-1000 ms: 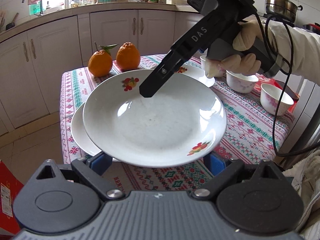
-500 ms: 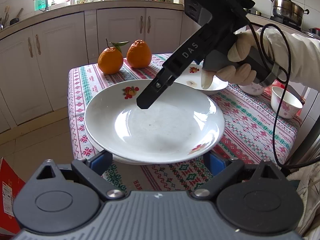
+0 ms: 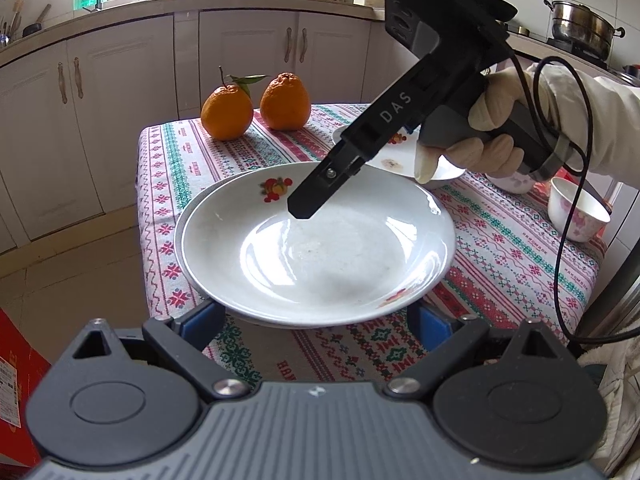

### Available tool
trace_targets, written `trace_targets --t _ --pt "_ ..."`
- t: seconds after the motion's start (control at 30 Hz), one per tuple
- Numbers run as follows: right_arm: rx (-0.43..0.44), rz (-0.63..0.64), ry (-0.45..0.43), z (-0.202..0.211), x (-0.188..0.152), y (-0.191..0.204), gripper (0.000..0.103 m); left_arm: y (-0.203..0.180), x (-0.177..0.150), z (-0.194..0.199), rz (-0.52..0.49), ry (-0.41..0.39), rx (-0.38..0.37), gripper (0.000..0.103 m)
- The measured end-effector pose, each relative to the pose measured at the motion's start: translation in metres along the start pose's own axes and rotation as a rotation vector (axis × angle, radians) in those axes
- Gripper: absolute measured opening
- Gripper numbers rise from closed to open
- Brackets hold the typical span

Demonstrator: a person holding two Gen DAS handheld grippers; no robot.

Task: Organize plates and bowls
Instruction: 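Lower the held plate onto the other white plate and open the right tool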

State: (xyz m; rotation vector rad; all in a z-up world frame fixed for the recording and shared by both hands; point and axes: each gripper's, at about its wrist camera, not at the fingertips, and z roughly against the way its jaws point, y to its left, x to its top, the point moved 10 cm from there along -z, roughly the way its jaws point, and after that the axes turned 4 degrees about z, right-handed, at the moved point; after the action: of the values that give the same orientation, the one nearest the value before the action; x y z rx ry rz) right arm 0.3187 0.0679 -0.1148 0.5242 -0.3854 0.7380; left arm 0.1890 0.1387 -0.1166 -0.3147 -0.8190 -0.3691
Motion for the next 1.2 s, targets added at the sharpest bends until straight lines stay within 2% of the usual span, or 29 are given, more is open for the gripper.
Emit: trace_targets --t 0.77,0.93,1.2 --pt "-0.012 -0.036 -0.023 0.027 -0.014 0.002 0.098 0.009 0.000 -0.008 -0.013 -0.002 0.020 0.097" --pt "-0.058 -0.025 -0.027 0.030 -0.019 0.007 0.098 0.009 0.000 -0.008 -0.017 -0.004 0.026 0.098" --pt "-0.201 0.057 -0.026 0.026 -0.027 0.016 0.098 0.009 0.000 -0.009 -0.024 0.000 0.033 0.098"
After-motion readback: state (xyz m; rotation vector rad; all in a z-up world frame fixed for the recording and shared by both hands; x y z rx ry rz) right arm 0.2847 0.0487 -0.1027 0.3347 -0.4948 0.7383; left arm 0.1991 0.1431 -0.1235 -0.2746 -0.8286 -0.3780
